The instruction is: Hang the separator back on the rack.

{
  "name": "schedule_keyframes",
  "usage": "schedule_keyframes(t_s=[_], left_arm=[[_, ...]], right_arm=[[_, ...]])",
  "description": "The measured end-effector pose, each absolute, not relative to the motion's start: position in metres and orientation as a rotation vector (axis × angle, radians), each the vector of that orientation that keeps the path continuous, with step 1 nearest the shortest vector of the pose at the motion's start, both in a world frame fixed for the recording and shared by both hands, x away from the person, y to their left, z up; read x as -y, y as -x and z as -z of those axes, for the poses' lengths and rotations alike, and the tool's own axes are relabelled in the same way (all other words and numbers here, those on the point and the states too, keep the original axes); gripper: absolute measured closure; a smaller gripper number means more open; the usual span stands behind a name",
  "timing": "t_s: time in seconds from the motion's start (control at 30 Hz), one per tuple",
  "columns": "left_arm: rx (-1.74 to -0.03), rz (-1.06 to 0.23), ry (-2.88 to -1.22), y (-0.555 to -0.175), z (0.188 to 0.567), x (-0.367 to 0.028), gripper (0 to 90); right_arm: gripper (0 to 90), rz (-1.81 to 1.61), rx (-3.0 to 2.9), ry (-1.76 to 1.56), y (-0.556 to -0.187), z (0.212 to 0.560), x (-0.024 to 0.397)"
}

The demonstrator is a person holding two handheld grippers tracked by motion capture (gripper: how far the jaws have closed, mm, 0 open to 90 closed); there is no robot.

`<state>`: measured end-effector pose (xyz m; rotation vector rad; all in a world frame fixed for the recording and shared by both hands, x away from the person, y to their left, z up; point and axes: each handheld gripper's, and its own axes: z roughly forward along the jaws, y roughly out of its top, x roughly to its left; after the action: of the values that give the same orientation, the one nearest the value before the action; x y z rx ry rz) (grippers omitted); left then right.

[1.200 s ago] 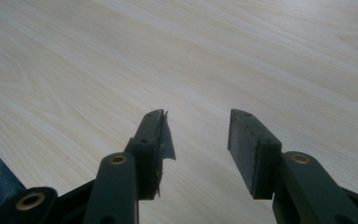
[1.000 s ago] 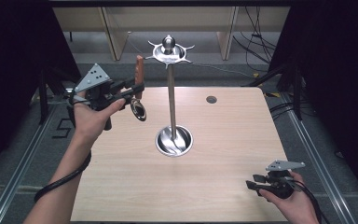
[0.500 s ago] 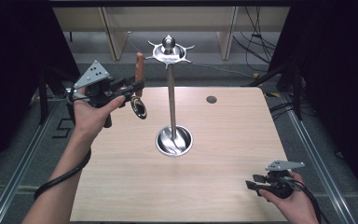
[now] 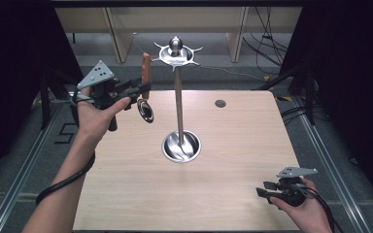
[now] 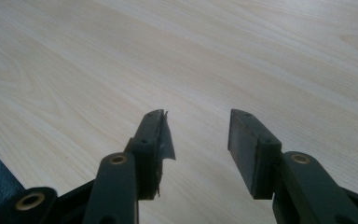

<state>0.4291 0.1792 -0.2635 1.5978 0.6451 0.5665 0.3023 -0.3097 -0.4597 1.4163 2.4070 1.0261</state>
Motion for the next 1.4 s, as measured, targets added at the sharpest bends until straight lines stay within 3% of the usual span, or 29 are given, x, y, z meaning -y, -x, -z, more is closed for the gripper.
schedule_keyframes(t_s=[1.4], left_arm=[[-0.596, -0.503, -1.74, -0.444, 0.252, -0.177, 66.6]], right_arm=[[56.8, -1.05, -2.39, -1.41, -0.303, 0.462, 0.308]])
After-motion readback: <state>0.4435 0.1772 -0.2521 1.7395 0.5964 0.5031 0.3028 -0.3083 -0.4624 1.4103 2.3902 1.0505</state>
